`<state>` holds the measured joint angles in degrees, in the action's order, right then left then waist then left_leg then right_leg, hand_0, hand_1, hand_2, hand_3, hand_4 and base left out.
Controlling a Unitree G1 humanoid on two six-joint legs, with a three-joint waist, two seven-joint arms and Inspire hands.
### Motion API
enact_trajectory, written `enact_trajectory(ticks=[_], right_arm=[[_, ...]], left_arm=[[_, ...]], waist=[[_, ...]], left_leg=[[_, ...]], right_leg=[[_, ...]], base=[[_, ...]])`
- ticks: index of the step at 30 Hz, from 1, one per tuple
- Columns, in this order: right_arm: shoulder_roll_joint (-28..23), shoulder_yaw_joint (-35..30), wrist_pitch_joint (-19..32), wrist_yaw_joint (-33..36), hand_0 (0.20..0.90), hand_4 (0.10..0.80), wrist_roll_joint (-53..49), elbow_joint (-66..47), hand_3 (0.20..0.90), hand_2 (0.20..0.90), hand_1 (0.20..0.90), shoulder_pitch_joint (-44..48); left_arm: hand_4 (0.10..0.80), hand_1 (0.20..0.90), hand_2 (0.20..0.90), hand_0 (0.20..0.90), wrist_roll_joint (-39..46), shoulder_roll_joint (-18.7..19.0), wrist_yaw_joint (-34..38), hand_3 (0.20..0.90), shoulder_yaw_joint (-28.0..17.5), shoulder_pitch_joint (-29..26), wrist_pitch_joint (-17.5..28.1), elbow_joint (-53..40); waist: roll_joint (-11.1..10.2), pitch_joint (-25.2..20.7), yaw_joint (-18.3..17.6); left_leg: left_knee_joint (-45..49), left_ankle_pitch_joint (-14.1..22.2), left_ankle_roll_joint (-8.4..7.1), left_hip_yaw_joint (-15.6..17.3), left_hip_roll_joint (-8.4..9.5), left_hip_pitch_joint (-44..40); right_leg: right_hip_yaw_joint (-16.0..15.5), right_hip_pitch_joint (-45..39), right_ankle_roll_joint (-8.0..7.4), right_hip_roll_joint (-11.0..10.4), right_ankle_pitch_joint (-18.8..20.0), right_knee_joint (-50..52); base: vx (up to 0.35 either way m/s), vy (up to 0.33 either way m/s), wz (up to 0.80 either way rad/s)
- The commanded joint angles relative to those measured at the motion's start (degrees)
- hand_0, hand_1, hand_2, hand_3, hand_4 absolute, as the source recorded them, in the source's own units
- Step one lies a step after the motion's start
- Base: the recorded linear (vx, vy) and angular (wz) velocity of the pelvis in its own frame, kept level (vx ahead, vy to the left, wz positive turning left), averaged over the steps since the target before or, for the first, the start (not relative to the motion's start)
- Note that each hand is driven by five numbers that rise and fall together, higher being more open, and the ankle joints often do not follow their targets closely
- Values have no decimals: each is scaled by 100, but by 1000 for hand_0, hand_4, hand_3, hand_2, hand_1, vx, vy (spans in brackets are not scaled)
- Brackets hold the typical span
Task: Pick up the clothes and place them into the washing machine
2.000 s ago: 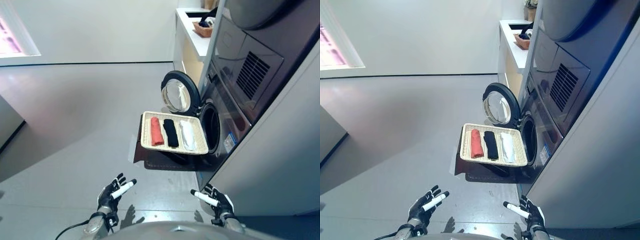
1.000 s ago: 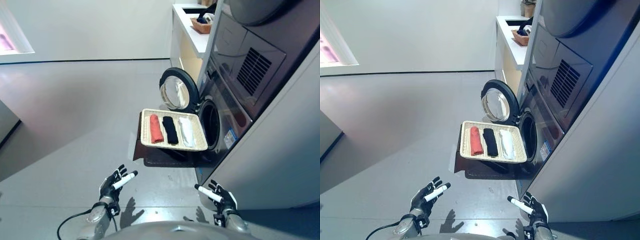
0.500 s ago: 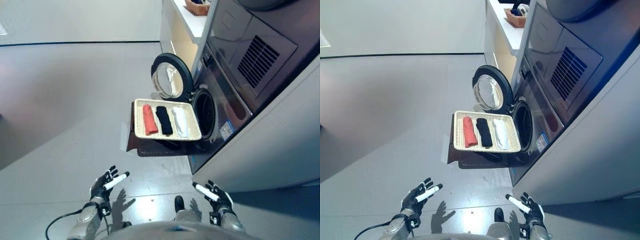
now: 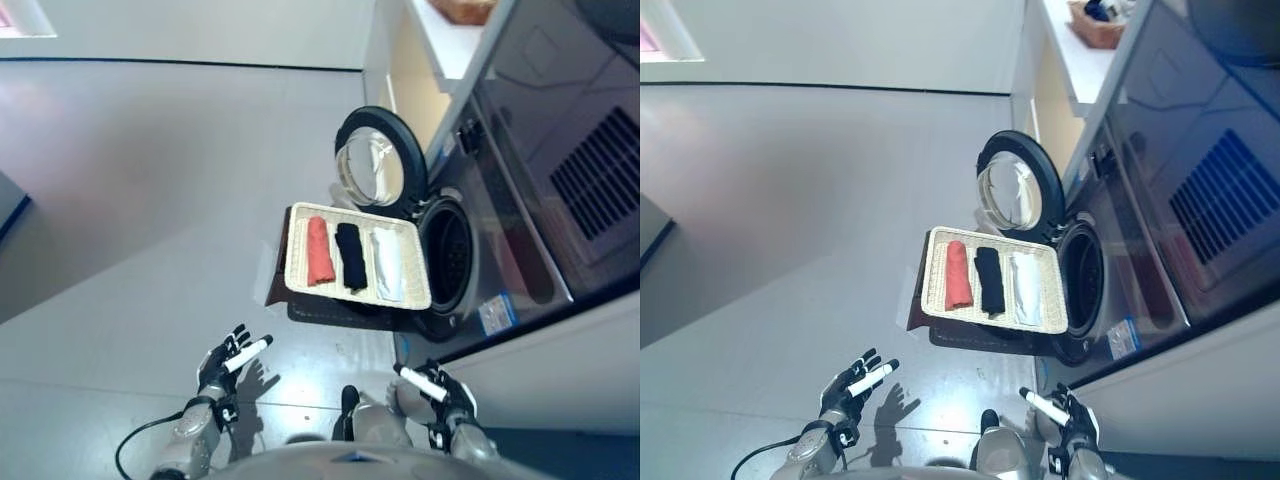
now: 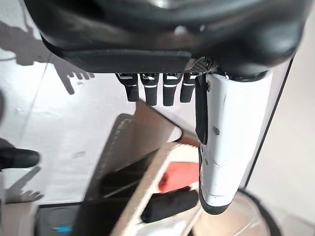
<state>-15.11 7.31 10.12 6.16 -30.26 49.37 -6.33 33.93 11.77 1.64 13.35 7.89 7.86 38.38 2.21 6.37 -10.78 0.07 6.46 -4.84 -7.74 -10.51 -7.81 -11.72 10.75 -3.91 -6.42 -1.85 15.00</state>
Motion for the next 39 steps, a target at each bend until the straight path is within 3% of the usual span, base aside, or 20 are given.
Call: enact_trajectory(ticks=[1, 4, 6, 8, 11, 14, 17, 20, 24, 26, 29, 31, 35, 37, 39], right_arm=[[-105, 30, 475, 83, 900, 800, -86, -108, 900, 900, 900, 300], [-172, 9, 511, 118, 900, 800, -172, -111, 900, 900, 900, 337], [-227, -8, 530, 137, 900, 800, -180, -124, 900, 900, 900, 346], [-239, -43, 536, 183, 900, 800, -203, -119, 900, 900, 900, 336], [-270, -104, 575, 228, 900, 800, -279, -84, 900, 900, 900, 355], [-293, -90, 588, 280, 900, 800, -255, -6, 900, 900, 900, 403], [-305, -73, 614, 330, 900, 800, -180, 31, 900, 900, 900, 373], [-296, -70, 623, 354, 900, 800, -144, 74, 900, 900, 900, 359], [-265, -37, 585, 317, 900, 800, -97, 78, 900, 900, 900, 332], [-254, -36, 566, 287, 900, 800, -95, 39, 900, 900, 900, 310], [-193, -30, 541, 304, 900, 800, -119, 17, 900, 900, 900, 322], [-140, -42, 520, 310, 900, 800, -133, 135, 900, 900, 900, 432], [-85, 76, 453, 270, 900, 800, 6, 15, 900, 900, 900, 617], [-53, 81, 451, 282, 900, 800, 0, -35, 900, 900, 900, 668], [-25, 115, 439, 279, 900, 800, 3, -87, 900, 900, 900, 734]], left_arm=[[800, 900, 900, 900, 100, 115, 73, 900, 89, -409, 434, -475], [800, 900, 900, 900, 185, 78, 112, 900, 160, -493, 424, -506], [800, 900, 900, 900, 168, 61, 106, 900, 228, -516, 394, -507], [800, 900, 900, 900, 159, 36, 109, 900, 261, -541, 387, -467], [800, 900, 900, 900, 161, 30, 151, 900, 316, -623, 399, -454], [800, 900, 900, 900, 167, 37, 200, 900, 352, -657, 413, -412], [800, 900, 900, 900, 143, 23, 221, 900, 353, -596, 433, -395], [800, 900, 900, 900, 114, -7, 201, 900, 332, -538, 419, -307], [800, 900, 900, 900, 130, -34, 182, 900, 247, -417, 442, -297], [800, 900, 900, 900, 148, -33, 179, 900, 209, -359, 453, -306], [800, 900, 900, 900, 201, -20, 225, 900, 227, -348, 492, -394], [800, 900, 900, 900, 165, 4, 220, 900, 286, -449, 485, -335], [800, 900, 900, 900, 138, 162, 251, 900, 144, -452, 530, -443], [800, 900, 900, 900, 80, 207, 320, 900, 87, -448, 534, -416], [800, 900, 900, 900, 61, 237, 369, 900, 36, -505, 539, -409]], waist=[[-157, -216, 45], [-301, -78, 173], [-406, 32, 258], [-485, 79, 317], [-593, 230, 505], [-548, 321, 682], [-381, 410, 894], [-317, 427, 980], [-198, 336, 1077], [-174, 277, 1127], [-151, 142, 1159], [-248, 17, 1136], [-408, -172, 1183], [-442, -244, 1188], [-428, -231, 1166]], left_leg=[[1103, -538, -184, 478, 51, -648], [2512, -1254, -160, 396, 107, 63], [3116, -1468, -114, 432, 195, 347], [3133, -1505, -68, 628, 171, 639], [2803, -1074, 105, 821, 237, 1418], [1734, -1063, 59, 816, 159, 1942], [242, -1825, -94, 603, 84, 2217], [-347, -2041, -193, 790, 89, 2395], [-398, -2237, -257, 931, 95, 2363], [-339, -2326, -254, 958, 123, 2312], [-193, -2236, -97, 1010, 217, 2336], [-6, -1994, 61, 1148, 388, 2354], [354, -1578, 320, 1471, 671, 2336], [346, -1442, 403, 1540, 819, 2238], [391, -1251, 505, 1566, 944, 2130]], right_leg=[[281, 627, -216, 214, 806, -462], [405, 211, 61, 367, 573, -544], [475, -26, 187, 410, 495, -587], [533, -223, 228, 418, 411, -666], [741, -528, 198, 412, 292, -775], [957, -786, 139, 501, 147, -862], [1231, -1163, 115, 692, -61, -952], [1434, -1487, 97, 746, -231, -1013], [1737, -1892, 90, 760, -403, -1155], [1874, -2129, 50, 652, -489, -1269], [1974, -2295, -35, 395, -699, -1221], [1998, -2318, -208, 133, -671, -1115], [2146, -2095, -573, -347, 215, -708], [2149, -1961, -707, -496, 621, -472], [2176, -1673, -745, -588, 1237, 77]], base=[[142, -251, 32], [141, -293, 13], [118, -228, -24], [121, -158, -40], [136, -74, -11], [206, 26, -16], [313, 72, -32], [274, 30, -36], [267, 78, -76], [290, 153, -79], [247, 197, -50], [282, 214, -6], [258, 161, -24], [204, 158, -35], [162, 161, -25]])
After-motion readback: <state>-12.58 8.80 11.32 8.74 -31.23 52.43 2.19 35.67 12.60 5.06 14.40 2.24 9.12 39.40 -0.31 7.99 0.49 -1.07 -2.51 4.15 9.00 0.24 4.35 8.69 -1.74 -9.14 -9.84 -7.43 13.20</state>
